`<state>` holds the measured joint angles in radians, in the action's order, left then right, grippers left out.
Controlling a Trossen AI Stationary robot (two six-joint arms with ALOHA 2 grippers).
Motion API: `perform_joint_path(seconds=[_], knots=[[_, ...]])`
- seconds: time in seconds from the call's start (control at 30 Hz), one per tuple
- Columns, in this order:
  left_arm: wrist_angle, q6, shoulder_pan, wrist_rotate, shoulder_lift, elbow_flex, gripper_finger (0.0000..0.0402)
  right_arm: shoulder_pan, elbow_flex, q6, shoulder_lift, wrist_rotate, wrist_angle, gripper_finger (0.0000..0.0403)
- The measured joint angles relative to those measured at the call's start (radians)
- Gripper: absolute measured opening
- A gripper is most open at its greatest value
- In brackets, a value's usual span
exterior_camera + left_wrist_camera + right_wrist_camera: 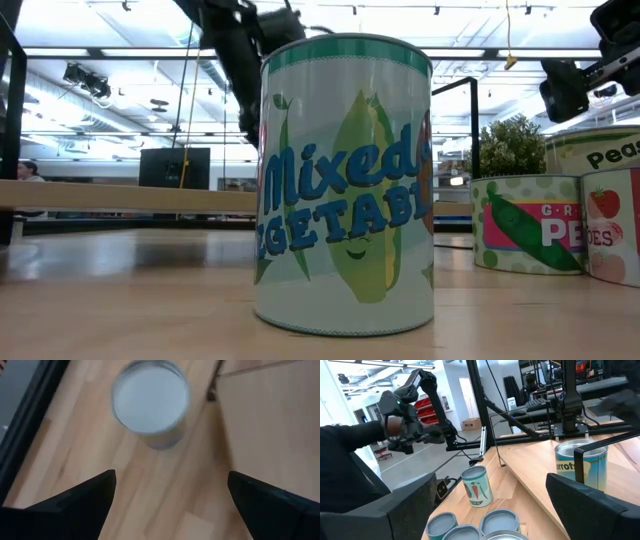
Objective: Pick and place cans onto a shelf
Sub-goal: Put the large canned peaches on the shelf
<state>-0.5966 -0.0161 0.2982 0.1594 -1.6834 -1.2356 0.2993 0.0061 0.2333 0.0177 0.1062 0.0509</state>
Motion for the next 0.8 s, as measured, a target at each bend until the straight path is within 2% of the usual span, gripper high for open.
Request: perform_joint_path(seconds=[0.13,0.27,0.5,0.8], knots=[[0.035,0.048,0.030,-0.005,-0.057,0.000,0.0389,0.000,0.000,0.000,0.000,0.000,0.007,0.0383],[0.087,0.058,0.060,-0.067,-0.096,0.000,0.0389,0.000,0.000,0.000,0.000,0.000,0.018,0.0383],[0.135,0.081,0.108,-0.109,-0.136,0.000,0.0389,0.000,0.000,0.000,0.000,0.000,0.023,0.0383],[0.214,0.120,0.122,-0.177,-0.206,0.000,0.0389,0.000,0.000,0.000,0.000,0.000,0.024,0.0383]])
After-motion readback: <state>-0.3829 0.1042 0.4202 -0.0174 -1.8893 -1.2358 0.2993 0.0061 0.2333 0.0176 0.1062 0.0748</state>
